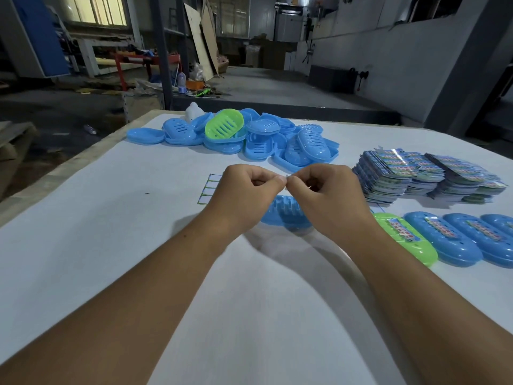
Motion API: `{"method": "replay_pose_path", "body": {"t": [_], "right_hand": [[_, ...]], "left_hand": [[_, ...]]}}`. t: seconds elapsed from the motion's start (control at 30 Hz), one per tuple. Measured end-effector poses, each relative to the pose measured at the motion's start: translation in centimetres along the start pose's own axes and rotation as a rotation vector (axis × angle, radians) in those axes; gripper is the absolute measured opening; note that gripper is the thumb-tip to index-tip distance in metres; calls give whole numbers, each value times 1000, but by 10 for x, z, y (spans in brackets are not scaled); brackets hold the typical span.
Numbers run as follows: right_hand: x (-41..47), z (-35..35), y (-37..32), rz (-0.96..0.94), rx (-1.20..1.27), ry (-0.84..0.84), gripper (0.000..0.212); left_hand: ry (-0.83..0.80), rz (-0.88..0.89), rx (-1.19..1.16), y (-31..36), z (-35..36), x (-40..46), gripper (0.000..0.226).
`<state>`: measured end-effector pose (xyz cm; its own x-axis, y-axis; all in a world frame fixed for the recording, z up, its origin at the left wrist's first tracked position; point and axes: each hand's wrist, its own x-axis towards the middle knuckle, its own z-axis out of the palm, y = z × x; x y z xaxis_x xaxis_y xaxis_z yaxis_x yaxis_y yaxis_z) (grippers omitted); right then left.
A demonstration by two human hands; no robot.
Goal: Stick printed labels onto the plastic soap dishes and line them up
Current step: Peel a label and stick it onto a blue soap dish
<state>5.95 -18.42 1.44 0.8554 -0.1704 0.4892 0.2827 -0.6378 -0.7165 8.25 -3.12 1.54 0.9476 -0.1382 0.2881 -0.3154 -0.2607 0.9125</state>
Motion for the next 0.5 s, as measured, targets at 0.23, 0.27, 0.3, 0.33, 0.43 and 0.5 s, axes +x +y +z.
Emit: {"method": "replay_pose_path", "body": {"t": [0.23,0.27,0.3,0.33,0.43,0.5], "right_hand": [[2,1,-1,-43,-68,3,19],[3,0,0,1,-96,30,19],[4,-1,1,50,-117,50,19],[6,-2,3,93,-130,60,20],[6,-4,5,137,-141,46,27],[7,-4,4,142,-86,18,29]], "left_hand": [[50,-57,-81,1,-6,5,14],[57,-70,-90,0,-6,6,15],[64,-86,-99,-1,-5,7,16],[69,-103,-107,-1,-5,8,17],[63,-141,-133,-3,-4,11,19],[56,-158,-146,-3,-4,12,22]]}}
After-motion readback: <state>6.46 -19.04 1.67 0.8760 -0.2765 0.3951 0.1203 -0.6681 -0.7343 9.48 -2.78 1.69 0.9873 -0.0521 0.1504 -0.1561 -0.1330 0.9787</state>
